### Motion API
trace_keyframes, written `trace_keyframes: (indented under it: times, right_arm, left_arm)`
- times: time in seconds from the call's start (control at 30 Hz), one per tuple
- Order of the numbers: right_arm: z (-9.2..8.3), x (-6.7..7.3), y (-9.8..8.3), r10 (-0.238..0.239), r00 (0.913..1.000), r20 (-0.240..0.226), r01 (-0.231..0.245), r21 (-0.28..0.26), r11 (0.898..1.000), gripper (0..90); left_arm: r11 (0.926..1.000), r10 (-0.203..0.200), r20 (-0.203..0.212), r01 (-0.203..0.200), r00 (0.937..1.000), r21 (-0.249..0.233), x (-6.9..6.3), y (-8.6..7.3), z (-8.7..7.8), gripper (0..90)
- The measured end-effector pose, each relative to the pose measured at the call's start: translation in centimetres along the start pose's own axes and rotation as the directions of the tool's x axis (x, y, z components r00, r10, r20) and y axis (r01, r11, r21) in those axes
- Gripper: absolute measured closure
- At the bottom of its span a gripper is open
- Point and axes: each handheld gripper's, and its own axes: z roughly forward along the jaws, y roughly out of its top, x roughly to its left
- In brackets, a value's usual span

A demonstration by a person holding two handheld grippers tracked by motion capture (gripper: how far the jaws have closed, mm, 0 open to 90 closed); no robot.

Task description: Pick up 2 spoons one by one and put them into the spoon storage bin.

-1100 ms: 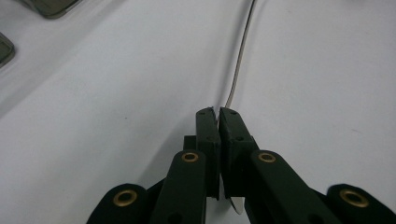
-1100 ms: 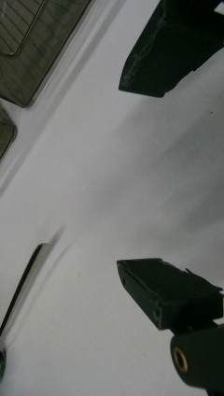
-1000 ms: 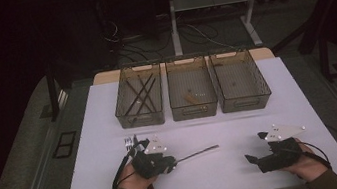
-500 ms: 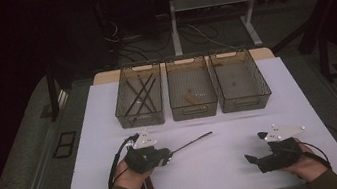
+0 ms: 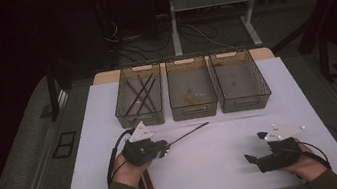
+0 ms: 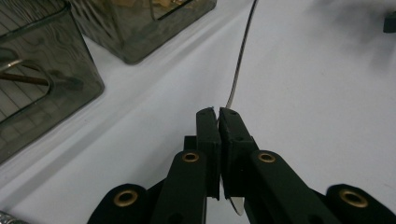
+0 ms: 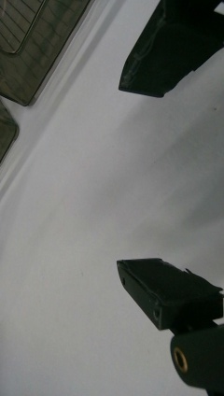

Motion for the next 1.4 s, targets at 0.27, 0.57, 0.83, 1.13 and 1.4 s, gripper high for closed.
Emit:
trace_keyframes:
  times: [0.27, 0.57, 0.83, 1.13, 1.4]
  right_arm:
    - [0.3, -0.4, -0.1, 0.048, 0.9985, -0.028, -0.048, -0.03, 0.998, 2.2]
    - [1.2, -0.3, -0.1, 0.062, 0.9975, -0.032, -0.063, -0.008, 0.998, 2.2]
    - [1.4, -0.7, 0.2, 0.069, 0.9975, -0.014, -0.07, -0.041, 0.997, 2.2]
    - [1.9, -1.3, 0.5, 0.07, 0.9975, 0.001, -0.07, -0.063, 0.996, 2.2]
    - [1.7, -1.3, 0.4, 0.076, 0.9971, 0.003, -0.076, -0.066, 0.995, 2.2]
  left_arm:
    - [0.9997, -0.001, -0.001, 0.001, 1.0, -0.023, 0.5, 0.7, 0.1, 87.4]
    - [0.9994, -0.001, 0.003, 0.001, 1.0, -0.033, 1.1, 1.6, 0.7, 87.3]
    - [0.9982, -0.01, -0.004, 0.01, 0.9999, -0.059, 1.8, 2.8, 1.0, 87.3]
    - [0.9958, -0.013, -0.01, 0.012, 0.9999, -0.091, 2.8, 4.5, 1.3, 87.4]
    - [0.9935, -0.021, -0.02, 0.019, 0.9996, -0.112, 3.5, 6.0, 2.0, 87.3]
